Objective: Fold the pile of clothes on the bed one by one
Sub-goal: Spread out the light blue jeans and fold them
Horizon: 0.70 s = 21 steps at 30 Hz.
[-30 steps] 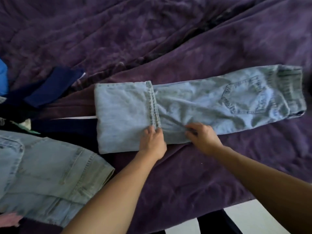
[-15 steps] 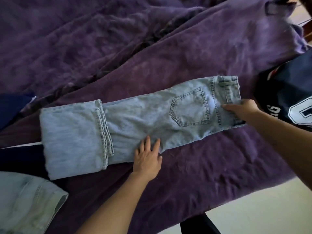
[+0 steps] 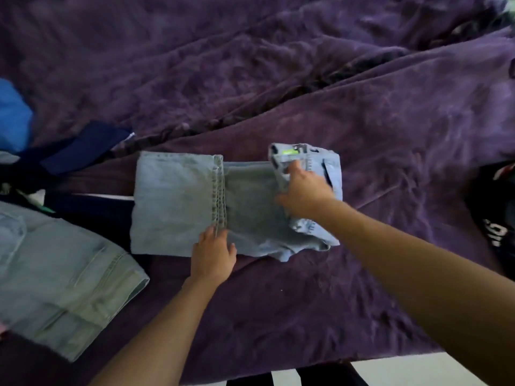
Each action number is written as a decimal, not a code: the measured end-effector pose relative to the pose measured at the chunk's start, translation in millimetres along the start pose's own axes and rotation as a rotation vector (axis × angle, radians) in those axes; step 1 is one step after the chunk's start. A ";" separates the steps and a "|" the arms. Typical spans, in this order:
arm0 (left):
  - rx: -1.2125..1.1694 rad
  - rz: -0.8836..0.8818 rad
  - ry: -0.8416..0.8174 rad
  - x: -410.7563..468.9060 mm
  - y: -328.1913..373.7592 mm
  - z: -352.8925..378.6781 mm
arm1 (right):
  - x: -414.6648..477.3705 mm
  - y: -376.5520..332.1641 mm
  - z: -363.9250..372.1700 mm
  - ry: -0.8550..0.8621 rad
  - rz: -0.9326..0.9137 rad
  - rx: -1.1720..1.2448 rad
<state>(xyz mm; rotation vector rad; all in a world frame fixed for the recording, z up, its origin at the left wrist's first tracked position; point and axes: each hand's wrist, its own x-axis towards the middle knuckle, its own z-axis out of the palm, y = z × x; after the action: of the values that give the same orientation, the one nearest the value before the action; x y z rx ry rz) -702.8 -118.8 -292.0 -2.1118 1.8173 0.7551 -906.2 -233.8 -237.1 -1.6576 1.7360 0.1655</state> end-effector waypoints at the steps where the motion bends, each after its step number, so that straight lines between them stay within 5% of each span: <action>1: -0.007 -0.004 -0.027 -0.6 -5.9 2.1 | 5.8 -12.7 23.6 -0.118 -0.008 -0.022; 4: -0.064 0.002 -0.081 -1.7 -17.5 6.3 | 12.7 -22.7 77.3 -0.427 -0.003 0.016; 6: -0.080 0.022 -0.046 -0.4 -21.6 6.8 | 13.5 -9.5 87.0 -0.400 0.056 0.225; 8: -0.055 0.050 0.023 2.5 -22.0 7.7 | 13.0 12.8 76.7 -0.147 0.076 0.368; 11: -0.028 0.115 0.096 12.4 -14.9 9.4 | 14.5 59.9 44.6 0.348 0.174 0.268; 13: -0.014 0.161 0.055 20.9 -8.8 13.9 | 21.6 91.6 31.6 0.432 0.274 0.261; 18: 0.125 0.203 -0.221 33.8 -7.2 42.2 | 33.8 111.9 50.2 0.075 0.523 0.791; 21: 0.096 0.237 -0.245 37.2 -15.2 40.5 | 29.9 92.1 51.0 0.045 0.496 0.887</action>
<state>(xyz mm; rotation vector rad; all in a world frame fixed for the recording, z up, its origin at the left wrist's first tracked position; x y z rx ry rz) -693.7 -126.6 -347.8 -1.6812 1.9427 0.9177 -967.1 -215.1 -326.1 -0.5907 1.8308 -0.3738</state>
